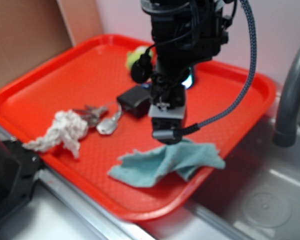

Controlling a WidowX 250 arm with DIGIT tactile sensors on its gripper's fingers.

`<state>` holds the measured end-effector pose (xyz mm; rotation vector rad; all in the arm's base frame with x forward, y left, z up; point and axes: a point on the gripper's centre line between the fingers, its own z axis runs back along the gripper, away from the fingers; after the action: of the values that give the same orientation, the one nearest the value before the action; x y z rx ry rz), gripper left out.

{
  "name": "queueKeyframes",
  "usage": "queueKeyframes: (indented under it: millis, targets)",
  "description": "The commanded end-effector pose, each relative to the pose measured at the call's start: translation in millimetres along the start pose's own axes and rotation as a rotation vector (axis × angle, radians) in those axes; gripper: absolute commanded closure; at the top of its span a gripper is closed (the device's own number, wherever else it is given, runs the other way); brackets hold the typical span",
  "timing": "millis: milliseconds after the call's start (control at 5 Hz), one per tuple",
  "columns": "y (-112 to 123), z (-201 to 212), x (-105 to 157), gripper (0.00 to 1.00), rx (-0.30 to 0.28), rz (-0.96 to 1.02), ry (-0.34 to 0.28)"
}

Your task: Grab the blue cloth.

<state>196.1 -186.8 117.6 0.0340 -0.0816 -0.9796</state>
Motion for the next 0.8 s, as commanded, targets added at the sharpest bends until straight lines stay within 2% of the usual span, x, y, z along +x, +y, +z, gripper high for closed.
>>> queueKeyframes:
  millis: [0,200,400,600]
  targets:
    - [-41,-38,-16,0.0,-0.042,-0.094,-0.037]
    - [-51,-54,-23,0.0,-0.073,-0.096,-0.054]
    - [-52,-67,-22,0.0,-0.067,-0.121,-0.069]
    - [-46,-83,-16,0.0,-0.1,-0.15,-0.044]
